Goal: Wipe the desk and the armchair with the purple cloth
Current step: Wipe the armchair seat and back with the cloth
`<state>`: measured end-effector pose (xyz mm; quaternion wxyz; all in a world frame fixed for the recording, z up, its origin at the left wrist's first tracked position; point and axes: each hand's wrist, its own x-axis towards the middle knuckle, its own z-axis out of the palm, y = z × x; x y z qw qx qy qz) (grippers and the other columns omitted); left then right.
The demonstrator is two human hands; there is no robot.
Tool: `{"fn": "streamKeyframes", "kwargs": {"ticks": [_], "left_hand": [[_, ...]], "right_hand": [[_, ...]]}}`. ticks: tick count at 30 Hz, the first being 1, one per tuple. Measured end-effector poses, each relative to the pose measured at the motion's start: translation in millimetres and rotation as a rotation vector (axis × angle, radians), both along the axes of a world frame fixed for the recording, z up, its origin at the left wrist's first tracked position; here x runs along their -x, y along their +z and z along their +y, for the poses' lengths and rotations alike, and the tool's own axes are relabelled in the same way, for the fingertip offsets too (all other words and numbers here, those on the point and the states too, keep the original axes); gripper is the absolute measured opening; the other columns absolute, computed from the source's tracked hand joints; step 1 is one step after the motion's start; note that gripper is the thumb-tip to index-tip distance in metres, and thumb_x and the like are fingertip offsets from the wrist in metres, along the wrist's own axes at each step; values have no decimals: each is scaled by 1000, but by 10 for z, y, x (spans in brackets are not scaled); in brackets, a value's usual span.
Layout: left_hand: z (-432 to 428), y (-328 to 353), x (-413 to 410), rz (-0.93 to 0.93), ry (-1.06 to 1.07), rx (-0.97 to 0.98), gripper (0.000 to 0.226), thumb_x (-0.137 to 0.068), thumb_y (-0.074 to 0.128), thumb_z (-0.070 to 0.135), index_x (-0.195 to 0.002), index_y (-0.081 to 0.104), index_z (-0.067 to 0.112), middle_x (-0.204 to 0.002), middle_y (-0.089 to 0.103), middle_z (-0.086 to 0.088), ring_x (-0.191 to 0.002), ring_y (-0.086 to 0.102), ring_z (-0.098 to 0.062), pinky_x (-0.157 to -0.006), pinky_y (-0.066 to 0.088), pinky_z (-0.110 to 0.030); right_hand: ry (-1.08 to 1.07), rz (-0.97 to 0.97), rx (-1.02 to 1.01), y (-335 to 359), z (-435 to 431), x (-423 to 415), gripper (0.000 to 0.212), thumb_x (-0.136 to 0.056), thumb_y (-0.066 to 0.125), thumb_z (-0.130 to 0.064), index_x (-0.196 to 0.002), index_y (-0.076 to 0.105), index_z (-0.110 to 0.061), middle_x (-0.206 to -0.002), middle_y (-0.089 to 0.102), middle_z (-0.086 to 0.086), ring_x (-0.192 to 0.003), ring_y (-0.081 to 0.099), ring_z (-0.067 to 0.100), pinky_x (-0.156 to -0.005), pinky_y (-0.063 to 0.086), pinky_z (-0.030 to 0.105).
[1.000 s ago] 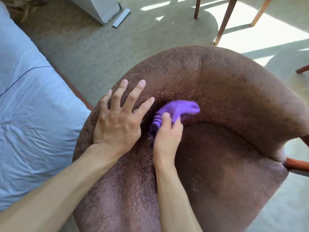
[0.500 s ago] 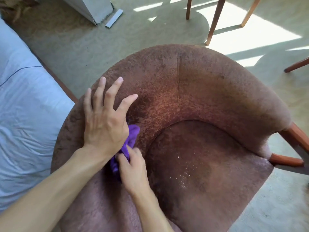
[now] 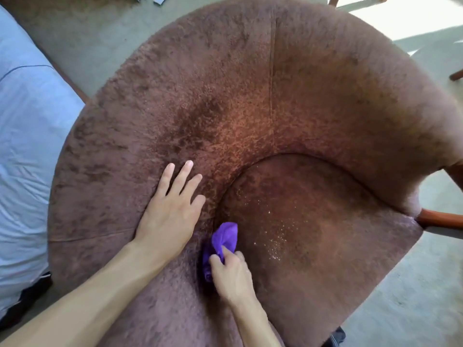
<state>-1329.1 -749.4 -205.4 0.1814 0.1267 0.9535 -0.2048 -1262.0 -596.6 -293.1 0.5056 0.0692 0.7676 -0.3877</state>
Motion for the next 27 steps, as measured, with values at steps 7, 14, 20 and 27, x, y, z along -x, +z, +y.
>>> {"fn": "streamKeyframes", "kwargs": {"ticks": [7, 14, 20, 27], "left_hand": [[-78, -112, -34, -67, -66, 195, 64, -98, 7, 28, -155, 32, 11, -167, -7, -21, -142, -30, -53, -110, -28, -65], [-71, -106, -47, -93, -45, 234, 62, -99, 8, 26, -157, 23, 7, -164, -15, -26, -137, -35, -58, -108, -26, -71], [-67, -143, -36, -82, -58, 225, 65, -97, 5, 25, -157, 21, 5, -162, -18, -27, -137, -37, -57, -107, -27, -71], [-67, -206, -40, -57, -44, 205, 65, -97, 8, 28, -156, 26, 7, -162, -17, -27, -137, -36, -58, -107, -26, -72]], "right_hand": [[-416, -120, 109, -162, -454, 433, 24, -78, 49, -41, -78, 66, -25, -68, 67, -4, -46, 62, 1, -43, 50, 19], [-74, -180, 15, -477, -331, 429, 31, -80, 47, -43, -69, 64, -19, -87, 75, 11, -81, 72, 32, -63, 51, 32], [-411, -267, 54, -579, -210, 313, 24, -71, 48, -37, -70, 68, -24, -59, 67, 4, -46, 63, 25, -41, 44, 28], [-303, -300, 157, -465, -224, 468, 18, -71, 55, -37, -65, 68, -27, -59, 66, 1, -49, 61, 24, -43, 49, 31]]}}
